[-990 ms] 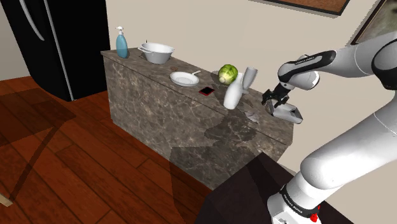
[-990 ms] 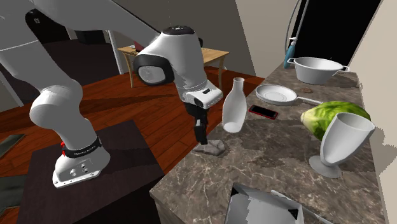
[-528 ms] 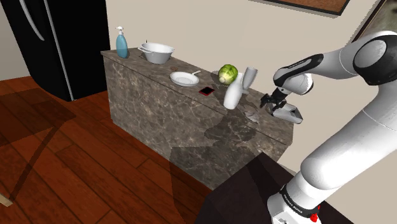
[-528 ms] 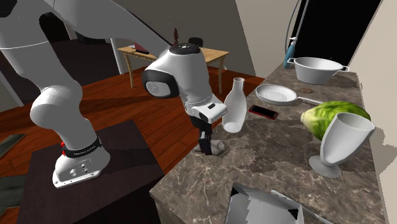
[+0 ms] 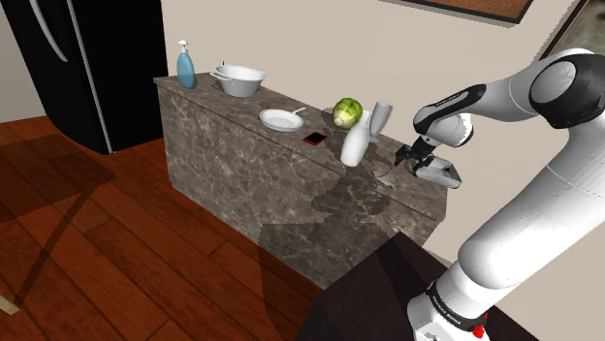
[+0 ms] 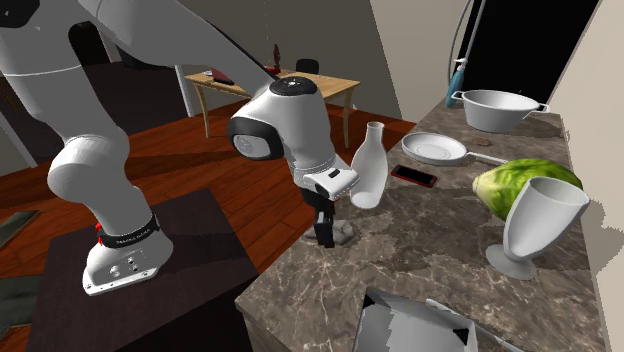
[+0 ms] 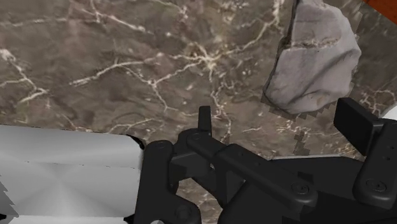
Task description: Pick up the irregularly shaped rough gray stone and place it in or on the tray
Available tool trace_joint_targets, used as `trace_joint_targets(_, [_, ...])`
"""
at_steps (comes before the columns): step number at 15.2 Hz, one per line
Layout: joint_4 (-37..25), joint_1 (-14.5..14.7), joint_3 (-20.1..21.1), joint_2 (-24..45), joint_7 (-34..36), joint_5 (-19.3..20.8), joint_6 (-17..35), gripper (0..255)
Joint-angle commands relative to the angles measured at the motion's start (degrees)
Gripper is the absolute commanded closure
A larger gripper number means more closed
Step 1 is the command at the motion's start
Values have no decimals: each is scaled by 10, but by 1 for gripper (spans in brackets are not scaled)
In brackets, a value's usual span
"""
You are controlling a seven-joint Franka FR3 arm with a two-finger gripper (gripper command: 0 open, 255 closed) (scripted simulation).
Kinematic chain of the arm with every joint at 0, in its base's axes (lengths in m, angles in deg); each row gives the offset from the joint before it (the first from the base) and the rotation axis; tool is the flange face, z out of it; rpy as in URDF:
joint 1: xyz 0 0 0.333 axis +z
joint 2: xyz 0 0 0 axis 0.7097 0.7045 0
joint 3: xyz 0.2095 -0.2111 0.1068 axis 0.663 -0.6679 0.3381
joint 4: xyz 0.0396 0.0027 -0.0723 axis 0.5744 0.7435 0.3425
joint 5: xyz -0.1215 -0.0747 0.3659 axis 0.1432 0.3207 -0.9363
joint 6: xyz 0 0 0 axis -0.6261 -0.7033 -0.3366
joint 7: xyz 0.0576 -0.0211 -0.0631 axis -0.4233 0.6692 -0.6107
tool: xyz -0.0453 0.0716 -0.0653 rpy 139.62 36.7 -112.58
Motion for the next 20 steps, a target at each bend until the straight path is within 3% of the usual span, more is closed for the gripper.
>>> trace_joint_targets(1, [0,0,0,0,0,0,0,0])
trace_joint_targets(2, [0,0,0,0,0,0,0,255])
trace_joint_targets(11, [0,0,0,0,0,0,0,255])
trace_joint_targets(12, [0,0,0,0,0,0,0,0])
trace_joint_targets(17, [19,34,44,2,193,151,-39,0])
trace_joint_targets(18, [19,41,53,6,224,172,-51,0])
trace_joint_targets(20, [21,45,55,15,232,174,-47,0])
